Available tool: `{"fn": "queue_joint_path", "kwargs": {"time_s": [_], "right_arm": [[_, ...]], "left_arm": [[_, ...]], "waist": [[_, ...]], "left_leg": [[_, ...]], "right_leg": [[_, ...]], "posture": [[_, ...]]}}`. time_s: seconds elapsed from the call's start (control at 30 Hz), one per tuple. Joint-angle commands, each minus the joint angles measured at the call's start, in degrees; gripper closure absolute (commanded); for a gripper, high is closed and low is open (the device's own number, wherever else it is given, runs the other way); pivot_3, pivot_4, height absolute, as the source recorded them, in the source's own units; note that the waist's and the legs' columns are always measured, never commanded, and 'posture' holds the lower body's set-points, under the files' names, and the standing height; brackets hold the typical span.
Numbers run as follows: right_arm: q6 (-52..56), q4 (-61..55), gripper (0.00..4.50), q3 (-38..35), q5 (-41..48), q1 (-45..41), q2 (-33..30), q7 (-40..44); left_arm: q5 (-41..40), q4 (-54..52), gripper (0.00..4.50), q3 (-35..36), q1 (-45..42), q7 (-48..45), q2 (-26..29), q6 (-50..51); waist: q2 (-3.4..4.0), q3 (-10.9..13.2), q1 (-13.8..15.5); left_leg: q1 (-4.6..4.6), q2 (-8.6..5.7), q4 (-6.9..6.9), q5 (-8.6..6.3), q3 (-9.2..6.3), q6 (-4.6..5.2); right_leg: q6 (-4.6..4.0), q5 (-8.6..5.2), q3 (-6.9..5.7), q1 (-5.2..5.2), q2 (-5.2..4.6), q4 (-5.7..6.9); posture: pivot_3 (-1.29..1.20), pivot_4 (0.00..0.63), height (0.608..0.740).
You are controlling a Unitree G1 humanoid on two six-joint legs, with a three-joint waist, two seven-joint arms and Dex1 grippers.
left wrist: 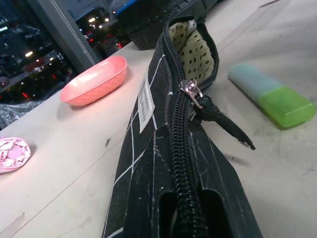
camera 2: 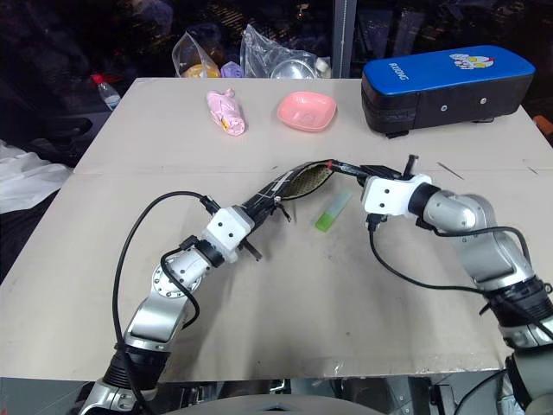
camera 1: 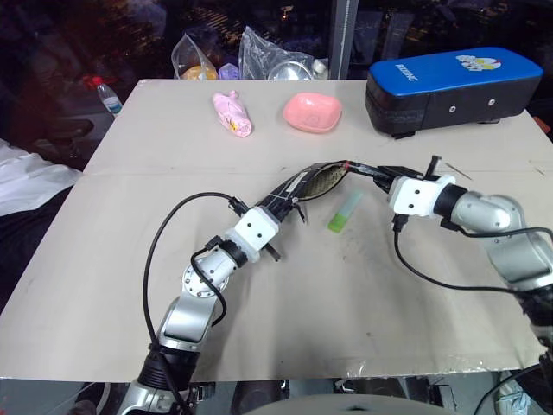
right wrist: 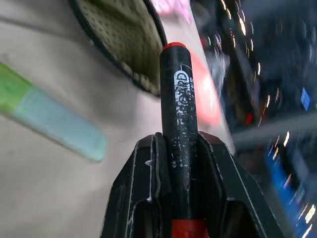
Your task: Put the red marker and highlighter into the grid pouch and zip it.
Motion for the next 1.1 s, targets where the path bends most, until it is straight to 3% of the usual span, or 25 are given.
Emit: {"fn": "queue_joint_path", "kwargs": {"time_s": [0.03,0.43,0.87,1.1], "right_arm": [[-8.05,4.31,4.24,2.21,-2.68,-4.59,0.24,2.88],[-23.96,20.88,4.24,10.3,-13.79,-19.04,6.43,3.89],[-30.57,30.32,4.24,14.05,-15.3,-23.26,14.92,5.09],[-26.48,27.63,1.07,6.39,-2.12,-23.21,12.62,10.85]], "left_arm": [[-0.28,-0.16,4.5,-0.37,-1.28,-0.19,-0.07,-1.75],[2.0,0.83,4.5,-2.51,-3.08,-0.91,1.44,-3.69],[3.26,2.32,4.5,-3.64,-3.8,-1.58,2.23,-6.17],[1.52,2.96,4.5,-1.32,-2.11,-0.25,1.69,-5.56]], "waist": [[-0.01,0.0,0.11],[0.05,0.03,0.1],[0.08,0.05,0.11],[0.1,0.06,0.23]], "left_leg": [[0.0,0.01,0.01,0.0,0.01,0.0],[-0.01,0.03,0.1,0.01,0.25,-0.02],[0.03,0.09,0.11,0.02,0.56,-0.04],[0.02,0.11,0.12,0.02,0.58,-0.03]], "right_leg": [[0.0,0.0,-0.01,0.0,0.0,-0.01],[0.0,0.0,0.03,-0.01,-0.03,0.01],[0.0,0.0,0.03,-0.03,-0.05,0.05],[0.0,0.01,0.04,-0.03,-0.06,0.06]], "posture": [[0.0,0.15,0.717],[0.0,0.15,0.717],[0.0,0.15,0.717],[0.0,0.15,0.717]]}}
